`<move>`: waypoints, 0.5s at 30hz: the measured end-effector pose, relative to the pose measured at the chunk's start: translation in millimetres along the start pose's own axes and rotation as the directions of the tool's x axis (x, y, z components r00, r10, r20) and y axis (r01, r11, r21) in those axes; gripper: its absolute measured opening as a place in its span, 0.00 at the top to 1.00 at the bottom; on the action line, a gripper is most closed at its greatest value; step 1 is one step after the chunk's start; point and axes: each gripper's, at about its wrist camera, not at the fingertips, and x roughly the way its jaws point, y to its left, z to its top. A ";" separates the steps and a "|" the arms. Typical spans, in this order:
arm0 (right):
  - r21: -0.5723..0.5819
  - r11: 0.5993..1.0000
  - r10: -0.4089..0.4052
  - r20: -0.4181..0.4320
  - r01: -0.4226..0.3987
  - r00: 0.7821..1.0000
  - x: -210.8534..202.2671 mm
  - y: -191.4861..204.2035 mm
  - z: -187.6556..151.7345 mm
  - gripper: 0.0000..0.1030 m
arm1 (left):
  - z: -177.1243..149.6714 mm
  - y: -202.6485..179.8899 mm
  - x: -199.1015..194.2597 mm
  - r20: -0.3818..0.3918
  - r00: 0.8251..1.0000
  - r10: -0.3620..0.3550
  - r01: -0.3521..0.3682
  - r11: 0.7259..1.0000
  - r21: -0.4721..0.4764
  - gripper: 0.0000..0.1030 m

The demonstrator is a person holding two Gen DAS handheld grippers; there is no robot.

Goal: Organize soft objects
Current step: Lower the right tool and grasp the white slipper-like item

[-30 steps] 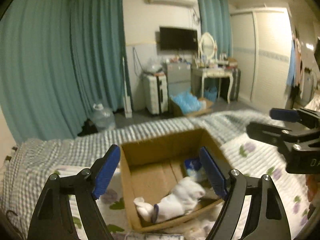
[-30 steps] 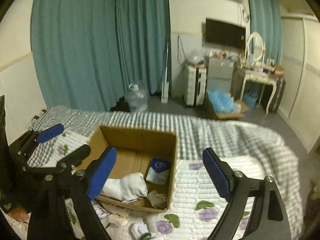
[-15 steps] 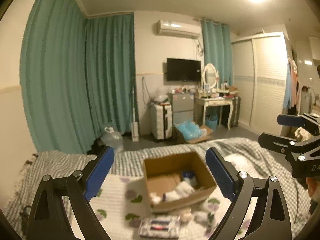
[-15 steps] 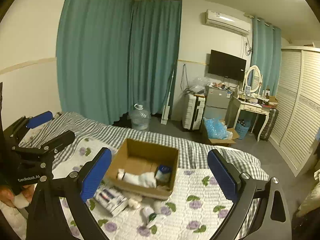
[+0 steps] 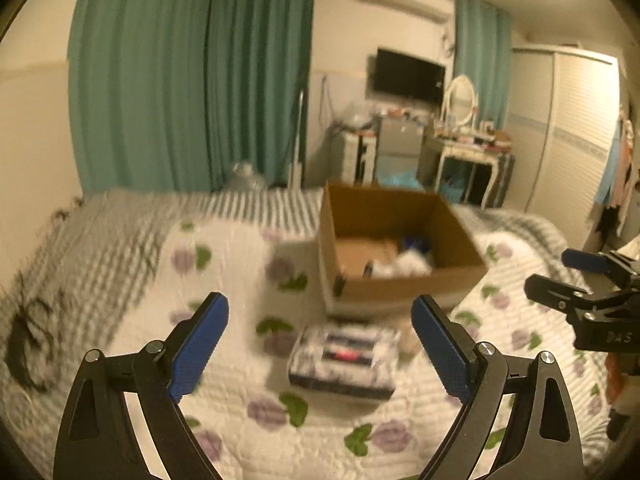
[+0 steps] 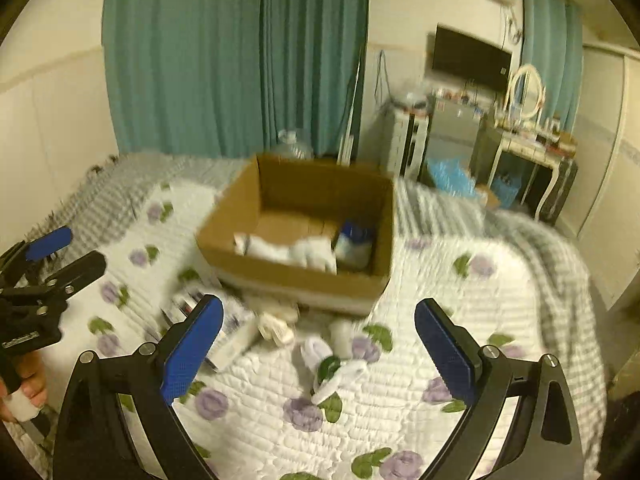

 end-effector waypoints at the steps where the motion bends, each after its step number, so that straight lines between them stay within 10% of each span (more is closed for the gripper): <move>1: 0.003 1.000 0.002 -0.032 -0.002 0.999 19.8 -4.2 -9.3 0.06 | -9.4 0.7 8.2 -0.022 1.000 0.001 -0.001 1.000 -0.006 0.09; 15: -0.032 0.999 -0.034 -0.301 0.026 0.953 135.3 -17.8 -77.1 0.23 | -64.0 -25.7 73.6 -0.215 0.977 -0.006 0.012 1.000 0.027 0.09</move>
